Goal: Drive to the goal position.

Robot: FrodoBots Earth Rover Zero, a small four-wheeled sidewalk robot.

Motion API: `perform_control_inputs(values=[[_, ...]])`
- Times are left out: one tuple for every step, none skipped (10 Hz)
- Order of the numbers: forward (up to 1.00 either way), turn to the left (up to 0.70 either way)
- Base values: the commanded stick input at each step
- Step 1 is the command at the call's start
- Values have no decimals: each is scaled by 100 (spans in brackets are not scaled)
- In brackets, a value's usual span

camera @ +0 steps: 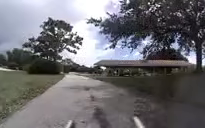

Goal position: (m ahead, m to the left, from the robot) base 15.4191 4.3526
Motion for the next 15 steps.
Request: perform_control_inputs(values=[[70, 0], [70, 0], [70, 0], [70, 0], [70, 0], [70, 0], [70, 0], [70, 0], [70, 0], [70, 0], [70, 0], [70, 0], [70, 0], [70, 0], [70, 0]])
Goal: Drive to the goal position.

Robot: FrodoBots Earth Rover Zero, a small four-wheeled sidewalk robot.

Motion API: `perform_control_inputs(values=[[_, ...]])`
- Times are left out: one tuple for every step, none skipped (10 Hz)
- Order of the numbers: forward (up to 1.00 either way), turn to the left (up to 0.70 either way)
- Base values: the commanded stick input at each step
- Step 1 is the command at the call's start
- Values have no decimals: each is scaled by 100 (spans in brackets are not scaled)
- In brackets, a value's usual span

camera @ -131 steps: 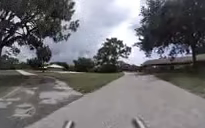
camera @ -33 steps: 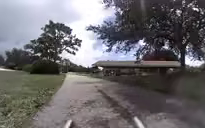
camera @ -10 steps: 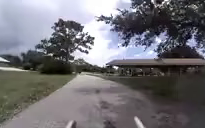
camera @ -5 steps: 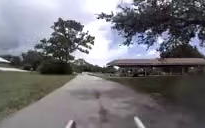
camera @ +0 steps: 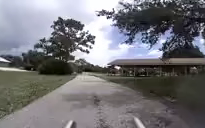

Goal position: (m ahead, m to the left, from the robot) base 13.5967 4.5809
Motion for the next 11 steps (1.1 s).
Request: perform_control_inputs(values=[[70, 0], [70, 0], [70, 0], [70, 0], [70, 0], [70, 0], [70, 0], [70, 0], [70, 0], [70, 0], [70, 0]])
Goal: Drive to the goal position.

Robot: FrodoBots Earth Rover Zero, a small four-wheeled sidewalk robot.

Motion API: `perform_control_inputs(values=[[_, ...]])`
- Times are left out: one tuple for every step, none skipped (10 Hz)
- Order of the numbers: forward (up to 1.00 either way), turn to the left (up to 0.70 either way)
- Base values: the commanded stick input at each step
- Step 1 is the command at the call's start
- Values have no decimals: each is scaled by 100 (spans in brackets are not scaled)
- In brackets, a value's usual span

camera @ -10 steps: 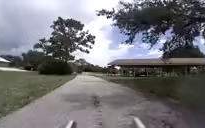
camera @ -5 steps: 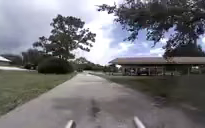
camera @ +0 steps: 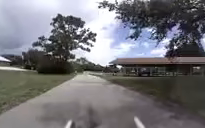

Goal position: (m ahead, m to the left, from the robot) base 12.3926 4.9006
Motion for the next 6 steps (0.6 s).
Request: perform_control_inputs(values=[[70, 0], [70, 0], [70, 0], [70, 0], [70, 0], [70, 6]])
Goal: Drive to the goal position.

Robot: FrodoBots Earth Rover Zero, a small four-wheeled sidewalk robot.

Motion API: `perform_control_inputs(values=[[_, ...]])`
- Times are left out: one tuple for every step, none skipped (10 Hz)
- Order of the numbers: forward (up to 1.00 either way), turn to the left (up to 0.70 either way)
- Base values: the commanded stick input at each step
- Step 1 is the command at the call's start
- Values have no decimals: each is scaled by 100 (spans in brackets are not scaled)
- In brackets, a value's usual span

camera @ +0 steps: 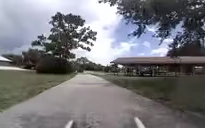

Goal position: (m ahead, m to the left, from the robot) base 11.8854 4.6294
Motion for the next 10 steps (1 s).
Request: perform_control_inputs(values=[[70, 17], [70, 30], [70, 18], [70, 0], [70, 0], [70, 0], [70, 0], [70, 0], [70, 0], [70, 0]])
